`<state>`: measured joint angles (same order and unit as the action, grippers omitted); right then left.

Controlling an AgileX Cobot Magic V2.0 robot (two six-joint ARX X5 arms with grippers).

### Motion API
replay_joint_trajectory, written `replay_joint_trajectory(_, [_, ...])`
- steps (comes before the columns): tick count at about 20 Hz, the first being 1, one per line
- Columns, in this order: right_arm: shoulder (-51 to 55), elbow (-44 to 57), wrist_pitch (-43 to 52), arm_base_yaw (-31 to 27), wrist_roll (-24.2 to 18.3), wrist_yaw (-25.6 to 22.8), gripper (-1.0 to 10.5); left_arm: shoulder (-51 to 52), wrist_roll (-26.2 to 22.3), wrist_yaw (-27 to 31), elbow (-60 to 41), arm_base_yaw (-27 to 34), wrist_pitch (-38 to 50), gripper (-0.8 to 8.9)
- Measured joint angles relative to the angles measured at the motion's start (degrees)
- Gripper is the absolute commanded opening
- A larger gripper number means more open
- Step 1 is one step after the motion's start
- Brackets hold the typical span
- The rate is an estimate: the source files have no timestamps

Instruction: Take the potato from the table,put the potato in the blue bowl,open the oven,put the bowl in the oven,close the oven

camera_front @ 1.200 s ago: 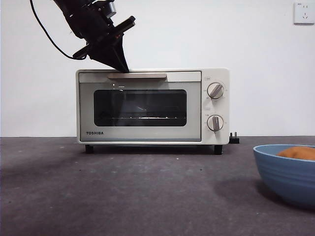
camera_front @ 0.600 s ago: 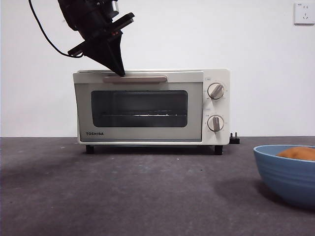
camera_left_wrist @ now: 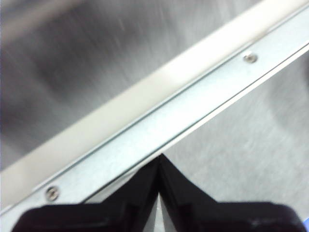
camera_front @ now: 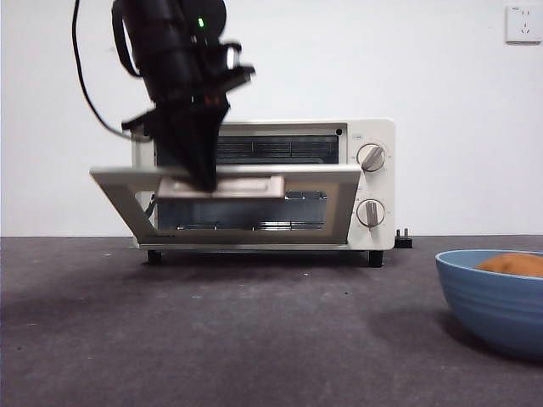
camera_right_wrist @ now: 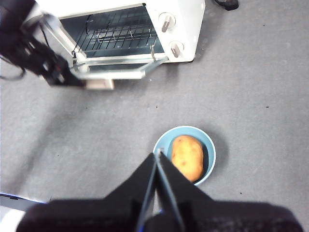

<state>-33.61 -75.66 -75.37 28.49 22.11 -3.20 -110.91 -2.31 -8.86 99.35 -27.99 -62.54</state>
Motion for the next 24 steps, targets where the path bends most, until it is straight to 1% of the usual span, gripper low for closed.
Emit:
replay_joint_trajectory(5, [0.0,0.0,0.0,0.0,0.0,0.0,-0.1,-0.2,1.9,1.5,-5.7,-1.4,3.5,-0.06])
replay_joint_trajectory(12, [0.0,0.0,0.0,0.0,0.0,0.0,-0.1,-0.6,3.0,2.4,-9.0,-1.4,5.2,-0.06])
replay_joint_trajectory(13, [0.0,0.0,0.0,0.0,0.0,0.0,-0.1,-0.7,3.0,3.8,-9.0,-1.4,8.4,-0.06])
replay_joint_trajectory(14, [0.0,0.0,0.0,0.0,0.0,0.0,-0.1,-0.8,3.0,3.9,-8.6,-1.1,9.9,-0.06])
replay_joint_trajectory(19, [0.0,0.0,-1.5,0.0,0.0,0.0,0.0,-0.8,2.9,4.0,-8.6,-1.1,8.7,-0.06])
replay_joint_trajectory(21, [0.0,0.0,-2.1,0.0,0.3,0.0,0.0,-0.6,2.6,4.0,-8.6,-1.3,7.0,-0.06])
replay_joint_trajectory(24, [0.0,0.0,-2.1,0.0,2.4,0.0,0.0,3.0,1.7,2.9,-8.7,-1.3,4.7,-0.06])
